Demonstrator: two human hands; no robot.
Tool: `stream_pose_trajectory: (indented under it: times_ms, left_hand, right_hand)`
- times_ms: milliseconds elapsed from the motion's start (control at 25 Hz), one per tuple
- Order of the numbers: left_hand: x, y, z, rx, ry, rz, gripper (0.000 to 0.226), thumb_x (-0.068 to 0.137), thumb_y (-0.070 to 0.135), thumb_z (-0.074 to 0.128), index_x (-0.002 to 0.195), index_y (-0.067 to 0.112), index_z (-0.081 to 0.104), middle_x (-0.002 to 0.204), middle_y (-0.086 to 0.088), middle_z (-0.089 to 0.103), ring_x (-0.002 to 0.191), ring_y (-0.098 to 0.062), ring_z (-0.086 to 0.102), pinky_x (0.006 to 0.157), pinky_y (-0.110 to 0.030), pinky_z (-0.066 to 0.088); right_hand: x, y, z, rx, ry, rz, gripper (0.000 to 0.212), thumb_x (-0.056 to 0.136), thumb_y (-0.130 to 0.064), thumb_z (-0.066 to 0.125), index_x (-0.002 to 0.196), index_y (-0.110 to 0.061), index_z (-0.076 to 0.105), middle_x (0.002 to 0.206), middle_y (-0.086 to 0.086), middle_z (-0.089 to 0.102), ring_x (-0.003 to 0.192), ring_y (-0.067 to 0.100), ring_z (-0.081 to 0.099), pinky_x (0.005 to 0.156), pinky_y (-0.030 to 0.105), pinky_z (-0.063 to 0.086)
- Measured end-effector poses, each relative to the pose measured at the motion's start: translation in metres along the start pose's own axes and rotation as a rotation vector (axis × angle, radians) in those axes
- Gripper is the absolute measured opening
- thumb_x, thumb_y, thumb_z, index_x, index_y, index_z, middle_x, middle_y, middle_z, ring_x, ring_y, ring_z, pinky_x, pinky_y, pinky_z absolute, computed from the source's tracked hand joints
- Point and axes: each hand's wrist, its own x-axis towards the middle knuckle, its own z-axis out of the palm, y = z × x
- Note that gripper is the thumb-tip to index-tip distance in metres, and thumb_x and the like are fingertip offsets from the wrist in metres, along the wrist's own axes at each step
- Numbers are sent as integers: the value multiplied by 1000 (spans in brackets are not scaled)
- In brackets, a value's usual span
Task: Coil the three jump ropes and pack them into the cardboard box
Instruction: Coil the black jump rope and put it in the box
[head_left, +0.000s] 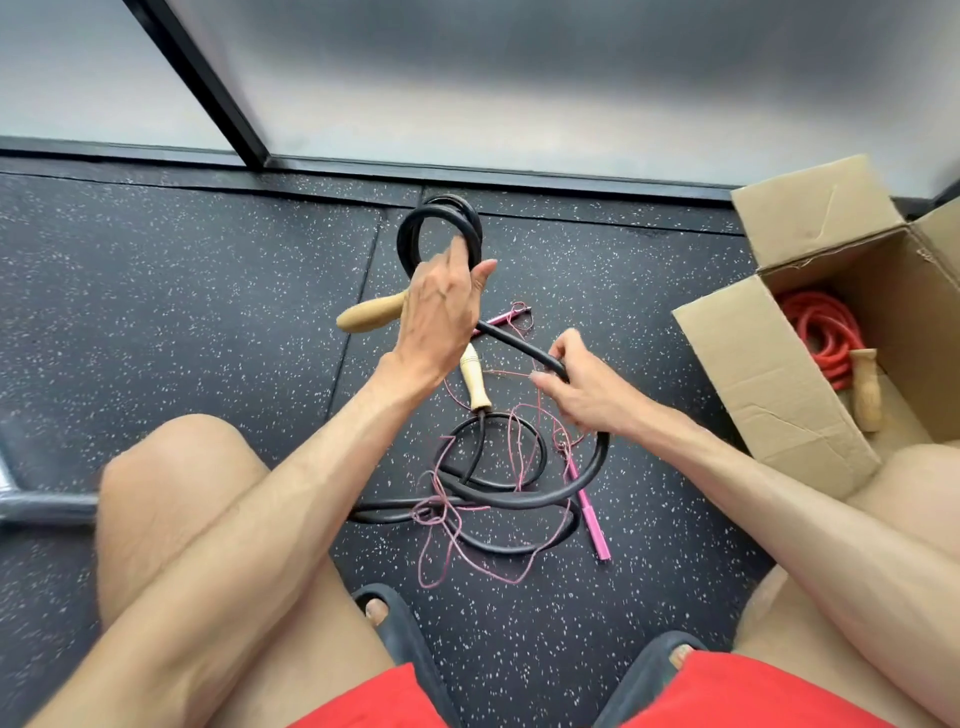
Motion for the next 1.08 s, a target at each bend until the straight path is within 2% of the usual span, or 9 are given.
stream_pose_trajectory:
  times_ms: [80,160,320,440,600,720,840,960,1080]
  left_hand:
    - [-2,1,-2,51,-19,9,35,107,31,41,106,-2,54,80,-19,63,73,-32,57,69,-37,40]
    - [-4,-3,-2,111,-125,-4,34,107,31,41,105,-1,54,83,-22,64,76,-33,55,72,-38,37]
    - [-9,-16,2,102,-442,-62,32,106,39,39,96,9,47,91,-27,66,85,-44,60,72,-43,40]
    - [-9,-20,-1,1,-626,-72,38,105,43,40,91,9,49,88,-23,67,84,-44,62,70,-44,44]
    - [-5,-13,-7,-124,-819,-155,44,105,42,40,73,13,48,66,-1,56,69,-30,58,60,-33,38]
    - [-1,-5,-11,-231,-899,-243,52,106,41,37,77,1,53,55,-5,57,46,-17,53,46,-22,39]
    - [0,2,-19,-368,-967,-285,56,106,41,36,84,-8,54,49,-7,53,36,-18,45,40,-21,36]
    - [2,13,-26,-498,-1041,-337,55,106,42,36,72,2,54,47,-8,48,33,-19,42,40,-23,34]
    - [6,22,-38,-619,-1098,-408,51,107,43,35,72,9,52,45,-8,43,34,-17,36,44,-26,29]
  right_hand:
    - [-3,-2,-2,-204,68,-158,21,102,-25,52,99,-17,33,69,5,58,52,23,48,48,35,44]
    - [-6,-2,-8,-313,106,-338,16,101,-24,55,99,-15,41,77,6,63,57,21,53,57,39,49]
    - [-1,3,-30,-478,203,-634,15,99,-24,57,103,-9,58,95,0,61,70,16,58,68,33,54]
    - [1,11,-39,-507,279,-713,20,100,-29,55,108,-11,61,95,-3,56,66,16,57,64,32,53]
    - [3,19,-43,-571,412,-736,22,101,-27,57,112,-9,63,95,-1,56,65,15,55,61,31,54]
    - [7,26,-46,-554,539,-639,23,95,-23,66,102,-3,57,95,7,55,66,18,55,62,27,52]
    - [9,26,-41,-675,613,-549,25,90,-24,71,96,-5,56,95,8,53,72,19,54,64,27,53]
    - [15,21,-27,-792,643,-451,20,91,-27,66,94,-9,59,89,6,56,77,23,55,68,39,52]
    - [19,16,-21,-569,584,-460,14,96,-23,59,97,-9,63,89,2,60,78,18,56,72,35,51]
